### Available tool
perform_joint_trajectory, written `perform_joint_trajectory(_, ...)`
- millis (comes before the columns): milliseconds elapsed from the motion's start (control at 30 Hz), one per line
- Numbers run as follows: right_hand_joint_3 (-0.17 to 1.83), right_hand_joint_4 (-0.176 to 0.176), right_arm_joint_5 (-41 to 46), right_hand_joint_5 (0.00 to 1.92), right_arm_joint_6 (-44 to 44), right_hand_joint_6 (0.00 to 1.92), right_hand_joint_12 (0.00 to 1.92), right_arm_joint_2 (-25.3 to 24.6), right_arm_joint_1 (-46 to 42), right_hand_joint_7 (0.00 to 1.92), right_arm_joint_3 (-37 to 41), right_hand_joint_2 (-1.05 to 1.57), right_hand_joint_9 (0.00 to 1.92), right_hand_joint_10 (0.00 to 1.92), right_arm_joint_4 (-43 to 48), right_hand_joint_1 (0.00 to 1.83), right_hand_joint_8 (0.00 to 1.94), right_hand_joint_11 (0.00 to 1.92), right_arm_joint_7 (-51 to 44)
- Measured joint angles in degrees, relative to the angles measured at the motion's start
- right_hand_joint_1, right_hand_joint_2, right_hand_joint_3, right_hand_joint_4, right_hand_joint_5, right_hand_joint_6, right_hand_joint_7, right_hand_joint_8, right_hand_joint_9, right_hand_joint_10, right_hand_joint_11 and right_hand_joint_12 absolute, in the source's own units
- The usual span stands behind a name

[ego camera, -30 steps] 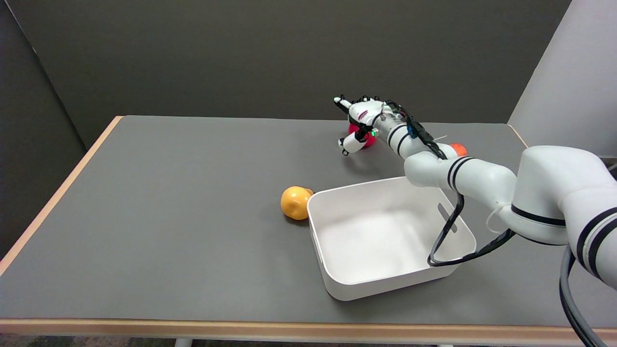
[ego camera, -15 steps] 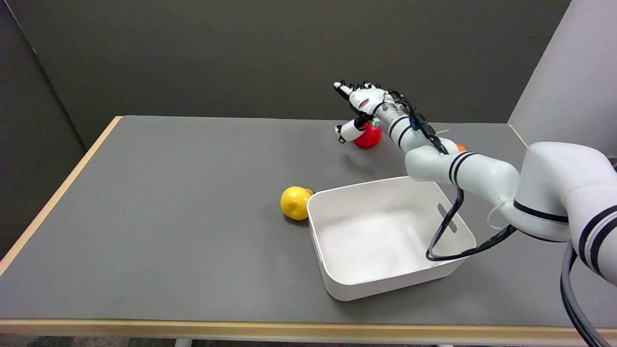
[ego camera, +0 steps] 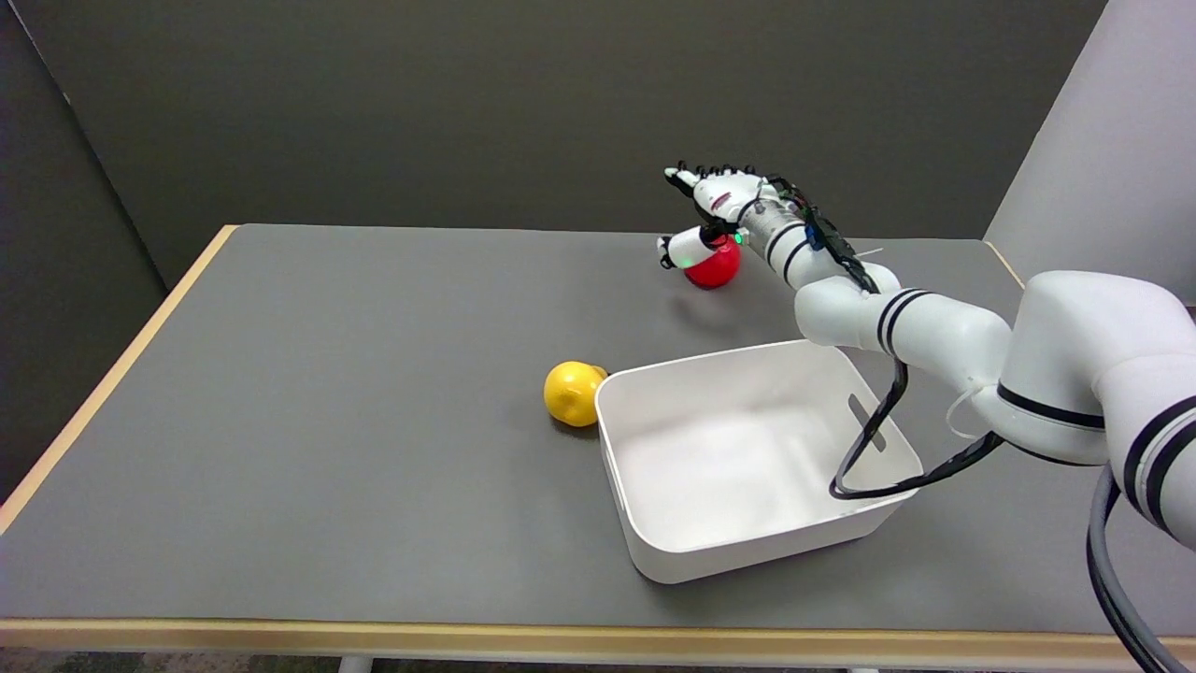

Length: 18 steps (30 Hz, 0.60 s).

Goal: Pick up tomato.

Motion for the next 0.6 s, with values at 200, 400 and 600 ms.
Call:
perform_joint_trajectory(200, 1.02, 0.059, 0.0, 0.0, -2.1, 0.12, 0.97, 0.4, -0.6, 0.19, 0.2, 0.68, 0.17, 0.6, 1.1, 0.37, 0.35, 0.08, -0.1)
perform_joint_trajectory(400, 1.02, 0.058, 0.0, 0.0, -3.4, 0.12, 0.98, 0.7, -1.3, 0.2, 0.2, 0.68, 0.18, 0.6, 1.3, 0.37, 0.36, 0.09, -0.2)
perform_joint_trajectory(600, 1.01, 0.061, 0.0, 0.0, -4.2, 0.14, 1.0, 0.9, -1.8, 0.21, 0.2, 0.66, 0.19, 0.61, 0.7, 0.35, 0.36, 0.09, -0.2)
